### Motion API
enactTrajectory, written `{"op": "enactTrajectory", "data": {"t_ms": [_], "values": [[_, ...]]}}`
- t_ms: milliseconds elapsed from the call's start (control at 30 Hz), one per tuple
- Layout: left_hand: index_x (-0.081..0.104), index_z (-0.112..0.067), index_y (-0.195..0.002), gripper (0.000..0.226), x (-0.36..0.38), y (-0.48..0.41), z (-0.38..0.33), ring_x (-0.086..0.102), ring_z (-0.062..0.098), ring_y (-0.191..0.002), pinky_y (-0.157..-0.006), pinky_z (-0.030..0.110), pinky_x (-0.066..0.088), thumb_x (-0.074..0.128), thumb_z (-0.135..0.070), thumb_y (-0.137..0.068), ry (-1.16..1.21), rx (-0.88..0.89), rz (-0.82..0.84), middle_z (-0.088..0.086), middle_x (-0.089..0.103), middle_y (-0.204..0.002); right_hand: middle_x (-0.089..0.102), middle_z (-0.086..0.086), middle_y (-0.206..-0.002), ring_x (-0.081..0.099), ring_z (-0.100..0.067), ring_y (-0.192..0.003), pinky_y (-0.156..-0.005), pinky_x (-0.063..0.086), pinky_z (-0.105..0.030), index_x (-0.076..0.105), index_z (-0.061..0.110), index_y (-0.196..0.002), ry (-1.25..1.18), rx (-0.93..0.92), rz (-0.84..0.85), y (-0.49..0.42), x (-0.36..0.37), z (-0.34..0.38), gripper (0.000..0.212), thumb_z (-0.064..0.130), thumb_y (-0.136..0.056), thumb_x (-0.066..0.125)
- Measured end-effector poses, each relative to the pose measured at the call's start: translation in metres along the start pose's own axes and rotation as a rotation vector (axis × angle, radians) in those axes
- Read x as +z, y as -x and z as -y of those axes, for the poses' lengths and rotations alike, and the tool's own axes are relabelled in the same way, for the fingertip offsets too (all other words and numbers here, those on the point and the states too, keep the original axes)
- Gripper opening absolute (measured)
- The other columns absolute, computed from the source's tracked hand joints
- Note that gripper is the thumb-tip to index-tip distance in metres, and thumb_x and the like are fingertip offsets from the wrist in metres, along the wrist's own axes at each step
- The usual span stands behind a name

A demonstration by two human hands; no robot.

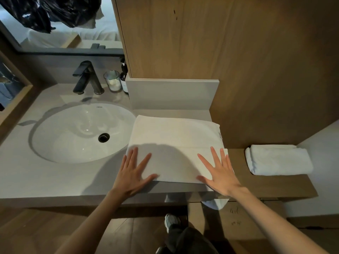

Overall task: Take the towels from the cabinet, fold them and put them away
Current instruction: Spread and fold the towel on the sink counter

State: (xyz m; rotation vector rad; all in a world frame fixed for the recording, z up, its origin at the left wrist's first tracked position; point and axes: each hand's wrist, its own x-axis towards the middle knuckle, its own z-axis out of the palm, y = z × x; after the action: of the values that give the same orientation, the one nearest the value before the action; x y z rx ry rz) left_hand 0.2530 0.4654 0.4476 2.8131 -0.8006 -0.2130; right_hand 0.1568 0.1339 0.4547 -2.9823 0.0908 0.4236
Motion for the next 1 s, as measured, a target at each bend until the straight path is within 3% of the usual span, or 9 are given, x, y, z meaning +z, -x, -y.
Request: {"op": "enactTrajectory", "data": {"t_ms": [133,233,367,500,633,733,800,867,1000], "values": [[-0.003,-0.039,-0.152,0.100,0.002,0.033,-0.003,-0.025,0.032,-0.143,-0.116,0.050,-0.008,0.027,-0.091,-0.073,-0.044,0.092,0.028,0.015,-0.028,-0.155,-0.045,0.003,-0.149,-0.046,-0.031,-0.133,-0.111,-0.023,-0.053,-0.025,0.049,-0.144,-0.016,-0.037,0.030,0.022,0.005,0.003,0.100,0.090,-0.073,0.033],[0.007,-0.033,-0.153,0.111,0.003,0.049,-0.002,-0.010,0.045,-0.144,-0.114,0.056,0.006,0.046,-0.090,-0.066,-0.119,0.156,0.047,0.025,-0.011,-0.157,-0.046,0.002,-0.148,-0.046,-0.032,-0.133,-0.110,-0.023,-0.052,-0.027,0.050,-0.142,0.017,-0.057,0.044,0.037,0.008,0.004,0.111,0.092,-0.066,0.042],[0.024,-0.033,-0.151,0.105,-0.001,0.060,-0.001,0.026,0.050,-0.137,-0.105,0.056,0.027,0.084,-0.041,-0.066,-0.160,0.195,-0.007,0.031,0.023,-0.150,-0.047,0.001,-0.147,-0.047,-0.032,-0.131,-0.110,-0.022,-0.050,-0.028,0.052,-0.140,0.028,-0.035,0.043,0.052,0.011,0.009,0.113,0.054,-0.081,0.068],[0.038,-0.040,-0.144,0.084,-0.010,0.067,0.010,0.039,0.042,-0.133,-0.101,0.049,0.040,0.076,-0.007,-0.077,-0.087,0.232,-0.052,0.027,0.034,-0.148,-0.038,0.008,-0.151,-0.038,-0.027,-0.138,-0.112,-0.013,-0.043,-0.018,0.060,-0.140,-0.018,-0.043,0.042,0.070,0.004,0.004,0.099,0.019,-0.093,0.059],[0.044,-0.049,-0.132,0.050,-0.025,0.067,0.023,0.019,0.013,-0.143,-0.115,0.024,0.014,0.050,-0.013,-0.098,0.193,0.173,0.070,-0.008,0.023,-0.154,-0.007,0.019,-0.155,-0.012,-0.011,-0.146,-0.119,0.000,-0.040,0.015,0.066,-0.135,-0.181,-0.021,0.029,0.077,-0.007,-0.011,0.071,0.015,-0.099,0.049],[0.050,-0.056,-0.106,0.033,-0.050,0.063,0.023,0.051,-0.006,-0.114,-0.095,0.004,0.032,0.050,-0.024,-0.099,0.410,0.070,0.067,-0.043,0.052,-0.119,0.038,0.018,-0.145,0.026,-0.007,-0.140,-0.116,0.026,-0.036,0.044,0.056,-0.123,-0.518,0.034,-0.066,0.076,-0.017,-0.016,0.041,0.025,-0.098,0.053],[0.056,-0.047,-0.092,0.020,-0.060,0.054,0.026,0.059,-0.002,-0.080,-0.074,0.017,0.045,0.055,-0.027,-0.096,0.454,-0.003,0.009,-0.025,0.066,-0.086,0.061,0.011,-0.123,0.053,-0.012,-0.122,-0.092,0.042,-0.019,0.058,0.036,-0.119,-0.749,0.100,-0.168,0.072,-0.028,-0.016,0.028,0.024,-0.095,0.059],[0.059,-0.030,-0.085,0.011,-0.063,0.040,0.030,0.055,0.008,-0.066,-0.063,0.029,0.042,0.056,-0.032,-0.095,0.482,-0.095,-0.043,-0.008,0.061,-0.071,0.067,0.008,-0.104,0.061,-0.011,-0.101,-0.076,0.044,-0.017,0.065,0.023,-0.111,-0.887,0.164,-0.284,0.066,-0.039,-0.015,0.020,0.023,-0.091,0.065],[0.060,-0.001,-0.092,0.050,-0.061,0.009,0.036,0.053,0.024,-0.071,-0.066,0.036,0.043,0.052,-0.050,-0.091,0.641,-0.334,-0.163,0.009,0.057,-0.075,0.062,0.008,-0.091,0.059,-0.007,-0.084,-0.060,0.048,-0.012,0.060,0.016,-0.104,-1.079,0.319,-0.437,0.045,-0.056,-0.013,0.018,0.023,-0.089,0.068]]}}
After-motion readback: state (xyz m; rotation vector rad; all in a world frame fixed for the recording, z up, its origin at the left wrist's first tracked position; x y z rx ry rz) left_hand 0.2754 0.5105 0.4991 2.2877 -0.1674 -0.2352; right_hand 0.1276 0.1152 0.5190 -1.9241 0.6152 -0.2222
